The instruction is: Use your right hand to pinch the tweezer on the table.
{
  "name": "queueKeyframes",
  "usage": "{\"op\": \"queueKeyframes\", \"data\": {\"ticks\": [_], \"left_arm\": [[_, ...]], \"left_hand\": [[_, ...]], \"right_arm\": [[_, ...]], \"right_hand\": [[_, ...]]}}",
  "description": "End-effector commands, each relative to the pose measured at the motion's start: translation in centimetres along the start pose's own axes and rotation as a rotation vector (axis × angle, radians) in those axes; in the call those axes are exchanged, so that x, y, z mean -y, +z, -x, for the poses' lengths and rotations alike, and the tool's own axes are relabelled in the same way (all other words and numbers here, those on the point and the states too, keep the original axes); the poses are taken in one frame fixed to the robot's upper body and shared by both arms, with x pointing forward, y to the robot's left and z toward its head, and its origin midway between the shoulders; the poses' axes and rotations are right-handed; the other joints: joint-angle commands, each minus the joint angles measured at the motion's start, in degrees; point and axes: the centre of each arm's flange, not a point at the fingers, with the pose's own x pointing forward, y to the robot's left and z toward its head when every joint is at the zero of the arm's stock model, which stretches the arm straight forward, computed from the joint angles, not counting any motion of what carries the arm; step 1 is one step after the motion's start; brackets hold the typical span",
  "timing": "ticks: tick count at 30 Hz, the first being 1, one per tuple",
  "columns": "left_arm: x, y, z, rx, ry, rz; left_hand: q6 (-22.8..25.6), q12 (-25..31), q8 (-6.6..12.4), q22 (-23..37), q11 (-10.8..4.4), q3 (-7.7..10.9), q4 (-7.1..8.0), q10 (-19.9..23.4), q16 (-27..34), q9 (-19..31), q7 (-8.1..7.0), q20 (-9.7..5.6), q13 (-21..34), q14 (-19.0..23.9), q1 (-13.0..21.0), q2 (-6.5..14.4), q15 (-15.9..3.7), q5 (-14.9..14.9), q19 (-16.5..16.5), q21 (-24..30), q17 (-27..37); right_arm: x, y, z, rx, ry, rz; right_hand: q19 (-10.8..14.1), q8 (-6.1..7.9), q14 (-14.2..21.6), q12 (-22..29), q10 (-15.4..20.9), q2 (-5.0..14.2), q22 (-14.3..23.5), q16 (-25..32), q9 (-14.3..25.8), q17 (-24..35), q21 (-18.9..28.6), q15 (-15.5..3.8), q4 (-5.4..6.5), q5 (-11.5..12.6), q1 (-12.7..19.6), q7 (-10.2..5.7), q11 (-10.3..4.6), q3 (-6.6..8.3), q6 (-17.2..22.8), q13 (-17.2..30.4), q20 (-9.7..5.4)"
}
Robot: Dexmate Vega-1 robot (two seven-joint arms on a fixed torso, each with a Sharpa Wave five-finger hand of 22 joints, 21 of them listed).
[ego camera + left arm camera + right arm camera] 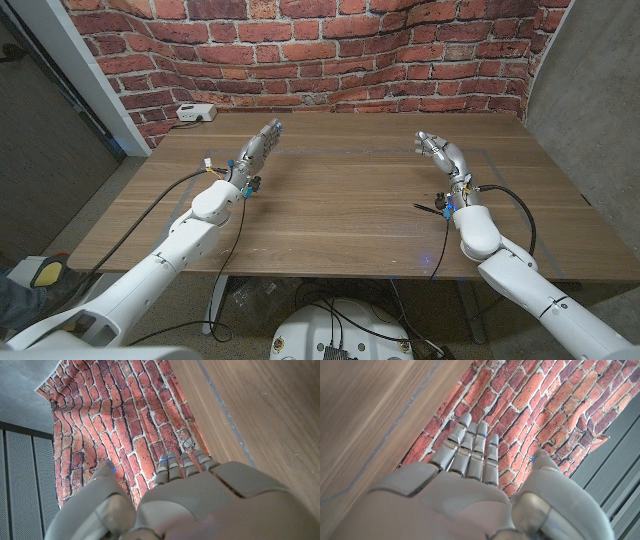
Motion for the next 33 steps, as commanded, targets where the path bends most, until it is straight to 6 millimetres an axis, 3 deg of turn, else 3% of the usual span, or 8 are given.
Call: {"op": "queueKeyframes", "data": {"ticks": [1,7,14,19,27,30,33], "left_arm": [[-0.1,0.6,0.3,0.017,-0.002,-0.004],[-0.3,0.7,0.3,0.021,0.004,0.000],[-0.4,0.5,0.4,0.017,0.015,0.006],[-0.5,0.1,0.5,0.009,0.028,0.022],[-0.8,0.1,0.5,0.014,0.026,0.019],[-0.8,0.3,0.5,0.017,0.022,0.018],[-1.0,0.3,0.6,0.021,0.017,0.026]], "left_hand": [[0.36,0.14,-0.01,0.30,0.26,-0.15,0.13,0.53,-0.03,0.15,0.30,-1.05,0.18,0.33,0.15,-0.13,0.42,-0.12,0.02,0.45,0.11],[0.28,0.07,-0.06,0.29,0.34,-0.20,0.11,0.39,-0.05,0.15,0.36,-0.89,0.18,0.34,0.19,-0.13,0.53,-0.12,-0.13,0.36,0.10],[0.16,0.04,-0.11,0.28,0.41,-0.25,0.10,0.37,-0.09,0.15,0.44,-0.79,0.17,0.30,0.20,-0.13,0.53,-0.12,-0.14,0.34,0.11],[0.16,0.06,-0.11,0.27,0.37,-0.29,0.09,0.44,-0.10,0.15,0.43,-0.77,0.17,0.32,0.21,-0.13,0.56,-0.11,-0.12,0.33,0.11],[-0.50,0.00,-0.37,0.26,0.67,-0.39,0.07,0.35,-0.11,0.15,0.46,-0.53,0.17,0.34,0.22,-0.15,0.66,-0.10,-0.21,0.26,0.11],[-1.63,-0.01,-0.78,0.26,1.17,-0.47,0.06,0.35,-0.12,0.15,0.65,-0.49,0.17,0.36,0.23,-0.18,1.01,-0.10,-0.19,0.25,0.11],[-4.33,-0.46,-1.45,0.26,1.57,-0.72,0.08,-0.90,-0.48,0.14,0.90,-0.58,0.17,-0.75,0.11,-0.32,1.39,-0.11,-0.18,0.22,0.13]], "right_arm": [[0.5,-1.2,-3.1,-0.012,0.143,-0.245],[0.5,-1.8,-4.3,-0.036,0.206,-0.324],[0.5,-2.8,-4.9,-0.054,0.214,-0.429],[0.5,-3.3,-5.1,-0.070,0.213,-0.469],[0.2,-3.9,-5.2,-0.083,0.212,-0.471],[0.1,-4.1,-5.2,-0.076,0.215,-0.470],[0.0,-4.2,-5.1,-0.071,0.213,-0.469]], "right_hand": [[-2.62,0.12,-3.67,-0.65,-2.68,-0.78,0.00,-0.54,-0.18,0.07,-1.58,1.18,0.54,-0.41,-2.91,0.31,0.53,-1.67,-1.76,0.24,1.00],[-6.28,0.33,-7.72,-1.11,-6.33,-1.37,0.00,-0.68,-0.40,0.09,-3.34,2.61,1.15,-0.44,-5.34,0.97,1.48,-3.01,-2.84,0.27,2.15],[-8.45,-0.08,-10.27,-1.09,-8.41,-1.96,0.02,-0.58,-0.52,0.11,-4.16,3.35,1.72,-0.32,-7.40,1.75,2.24,-4.17,-5.26,0.28,2.47],[-8.82,1.08,-10.85,-0.75,-8.73,-2.20,0.03,-0.30,-0.44,0.08,-4.19,3.37,2.08,-0.19,-8.58,1.92,2.37,-4.80,-3.08,0.28,2.51],[-9.47,0.17,-11.70,-0.70,-9.74,-2.57,0.02,-0.28,-0.50,-0.05,-4.30,3.38,2.12,-0.03,-9.38,2.11,2.32,-5.36,-6.06,0.24,2.57],[-11.27,-0.45,-13.71,-0.99,-11.55,-3.07,0.02,-0.57,-0.65,-0.11,-4.75,3.71,2.17,0.07,-10.21,2.32,2.62,-5.99,-9.08,0.16,2.62],[-15.11,-0.63,-17.83,-1.53,-16.56,-3.82,0.02,-0.69,-0.94,-0.24,-5.19,4.17,2.10,0.37,-11.48,2.97,2.76,-7.06,-14.67,-0.01,2.24]]}}
